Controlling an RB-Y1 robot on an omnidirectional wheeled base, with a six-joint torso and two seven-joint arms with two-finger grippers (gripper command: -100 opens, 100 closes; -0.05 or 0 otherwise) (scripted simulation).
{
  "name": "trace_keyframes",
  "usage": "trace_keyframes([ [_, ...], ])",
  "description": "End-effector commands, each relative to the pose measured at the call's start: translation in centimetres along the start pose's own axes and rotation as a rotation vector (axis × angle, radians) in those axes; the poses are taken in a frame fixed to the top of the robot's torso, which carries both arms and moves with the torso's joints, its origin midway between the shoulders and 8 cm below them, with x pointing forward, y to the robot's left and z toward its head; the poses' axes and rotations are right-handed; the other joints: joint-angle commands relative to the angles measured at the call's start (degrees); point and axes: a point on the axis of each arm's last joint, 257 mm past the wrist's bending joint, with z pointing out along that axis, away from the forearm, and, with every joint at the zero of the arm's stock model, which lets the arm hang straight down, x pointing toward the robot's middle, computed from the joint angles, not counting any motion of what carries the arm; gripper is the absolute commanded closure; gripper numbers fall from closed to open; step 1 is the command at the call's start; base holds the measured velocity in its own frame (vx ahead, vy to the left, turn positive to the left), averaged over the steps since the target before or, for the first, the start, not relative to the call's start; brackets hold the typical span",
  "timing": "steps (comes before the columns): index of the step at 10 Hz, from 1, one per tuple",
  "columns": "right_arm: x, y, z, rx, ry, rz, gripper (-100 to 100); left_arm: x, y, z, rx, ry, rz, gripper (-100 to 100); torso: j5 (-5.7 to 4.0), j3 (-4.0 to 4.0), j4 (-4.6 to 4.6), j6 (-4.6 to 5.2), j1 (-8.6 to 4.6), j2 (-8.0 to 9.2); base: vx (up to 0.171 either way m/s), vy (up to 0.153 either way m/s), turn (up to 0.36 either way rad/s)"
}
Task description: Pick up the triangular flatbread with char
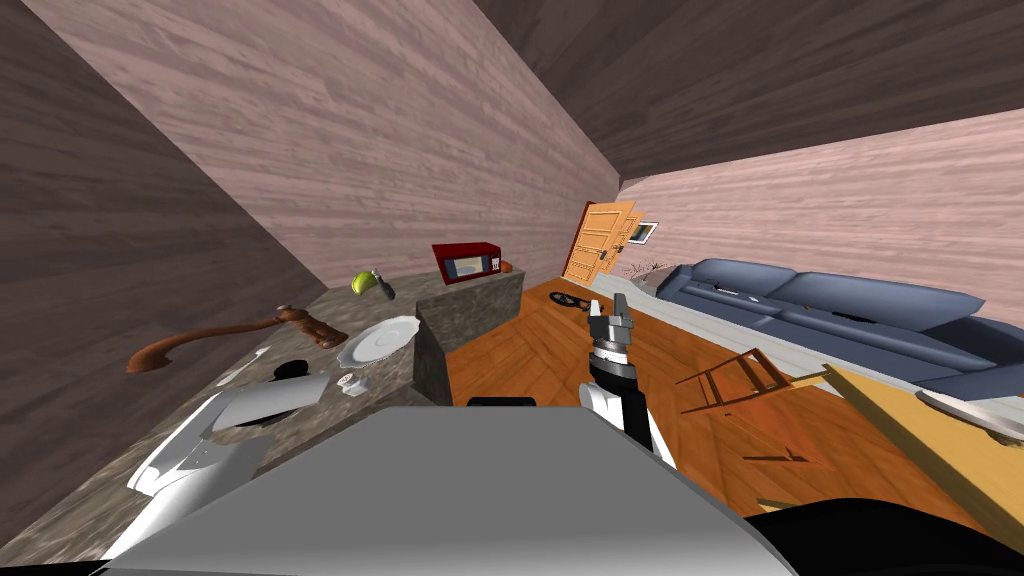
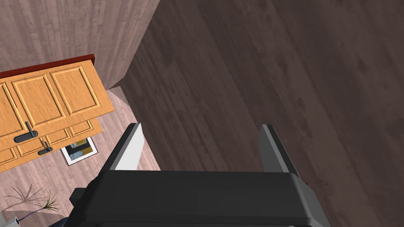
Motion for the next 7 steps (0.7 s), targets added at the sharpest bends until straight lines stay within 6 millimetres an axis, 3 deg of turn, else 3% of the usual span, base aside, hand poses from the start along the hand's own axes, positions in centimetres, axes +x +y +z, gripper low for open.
trace_keyframes([
  [1, 0.0, 0.0, 0.0, 0.0, 0.0, 0.0, 0, 0.0, 0.0, 0.0, 0.0, 0.0, 0.0, 100, 0.0, 0.0, 0.0, 0.0, 0.0, 0.0, 0.0, 0.0, 0.0],
  [3, 0.0, 0.0, 0.0, 0.0, 0.0, 0.0, 0, 0.03, -0.06, -0.01, 0.001, 0.001, -0.001, 100, 0.0, 0.0, -0.01, -0.03, -0.01, 0.02, 0.0, 0.0, 0.0],
  [4, 0.0, 0.0, 0.0, 0.0, 0.0, 0.0, 0, 0.03, -0.06, -0.01, 0.002, 0.001, -0.001, 0, 0.0, 0.01, -0.01, -0.03, -0.01, 0.02, 0.0, 0.0, 0.0],
  [5, 0.0, 0.0, 0.0, 0.0, 0.0, 0.0, 0, -0.38, -0.37, -0.62, -0.001, -0.002, -0.002, 100, 0.0, 0.01, -0.01, -0.04, -0.01, 0.03, -0.017, -0.031, -0.035],
  [6, 0.0, 0.0, 0.0, 0.0, 0.0, 0.0, 0, -0.27, -0.25, -0.32, 0.002, -0.001, -0.002, 100, -0.04, 0.03, 0.0, -0.01, -0.14, 0.07, -0.01, -0.018, -0.009],
  [7, 0.0, 0.0, 0.0, 0.0, 0.0, 0.0, 0, -0.3, -0.27, -0.38, 0.001, -0.001, -0.002, 0, -0.04, 0.03, -0.01, -0.04, -0.11, 0.06, 0.0, 0.0, 0.0],
])
